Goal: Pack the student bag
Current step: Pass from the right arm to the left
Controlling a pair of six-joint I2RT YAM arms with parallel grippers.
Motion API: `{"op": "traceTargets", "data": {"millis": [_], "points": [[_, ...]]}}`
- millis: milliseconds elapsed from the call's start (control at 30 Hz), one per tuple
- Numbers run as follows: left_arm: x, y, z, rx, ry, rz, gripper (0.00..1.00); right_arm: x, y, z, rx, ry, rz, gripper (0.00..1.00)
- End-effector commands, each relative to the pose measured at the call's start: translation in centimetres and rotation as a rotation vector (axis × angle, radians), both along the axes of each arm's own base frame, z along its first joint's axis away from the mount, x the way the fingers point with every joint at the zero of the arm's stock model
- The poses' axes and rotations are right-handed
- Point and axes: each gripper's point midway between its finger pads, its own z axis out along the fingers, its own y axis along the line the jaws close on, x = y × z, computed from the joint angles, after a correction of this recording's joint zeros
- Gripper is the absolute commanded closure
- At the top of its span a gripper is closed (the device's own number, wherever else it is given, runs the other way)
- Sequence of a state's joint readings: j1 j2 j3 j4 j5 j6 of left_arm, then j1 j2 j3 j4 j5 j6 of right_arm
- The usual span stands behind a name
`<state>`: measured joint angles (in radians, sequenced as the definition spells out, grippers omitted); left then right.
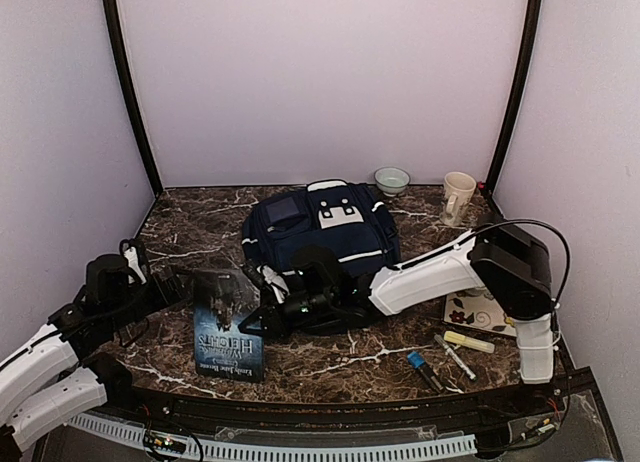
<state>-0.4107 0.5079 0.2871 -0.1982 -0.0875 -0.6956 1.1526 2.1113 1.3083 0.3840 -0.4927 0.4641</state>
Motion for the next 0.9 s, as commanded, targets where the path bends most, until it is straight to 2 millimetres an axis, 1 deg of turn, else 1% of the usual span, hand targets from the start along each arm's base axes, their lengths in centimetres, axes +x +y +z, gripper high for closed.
{"op": "traceTargets", "data": {"millis": [0,67,133,167,200,400,467,600,667,733,867], "points": [[0.3,-1.1,3.0,0.003,-0.095,-0.074,0.02,-0.7,-0.8,5.9,0.141,-0.211,0.042,1.00],[0.4,-2.4,4.1,-0.027,-0.140,-0.145,0.02,-1.1,-1.6,6.6,0.154,-0.252,0.052,1.00],[0.1,-4.2,5.4,-0.073,-0.193,-0.246,0.03,-1.0,-2.5,7.4,0.163,-0.290,0.035,1.00],[0.1,-4.8,5.7,-0.087,-0.206,-0.277,0.04,-1.0,-3.3,7.1,0.152,-0.299,0.023,1.00],[0.0,-5.3,5.9,-0.096,-0.217,-0.306,0.05,-1.1,-3.8,7.3,0.150,-0.310,0.015,1.00],[-0.4,-7.7,7.5,-0.147,-0.295,-0.445,0.07,-1.8,-6.7,7.8,0.154,-0.378,0.000,1.00],[-0.7,-8.5,8.3,-0.154,-0.331,-0.497,0.07,-2.1,-8.1,7.4,0.157,-0.409,-0.002,1.00],[-1.2,-9.8,9.6,-0.148,-0.383,-0.585,0.08,-2.9,-9.8,7.0,0.159,-0.454,0.016,1.00],[-1.9,-10.8,10.3,-0.169,-0.414,-0.663,0.08,-3.1,-10.4,6.6,0.150,-0.469,0.021,1.00],[-3.1,-12.1,11.3,-0.203,-0.451,-0.769,0.08,-3.3,-11.1,7.2,0.159,-0.486,0.021,1.00],[-5.5,-14.2,12.7,-0.242,-0.532,-0.928,0.06,-4.1,-11.8,7.4,0.164,-0.493,0.050,1.00]]}}
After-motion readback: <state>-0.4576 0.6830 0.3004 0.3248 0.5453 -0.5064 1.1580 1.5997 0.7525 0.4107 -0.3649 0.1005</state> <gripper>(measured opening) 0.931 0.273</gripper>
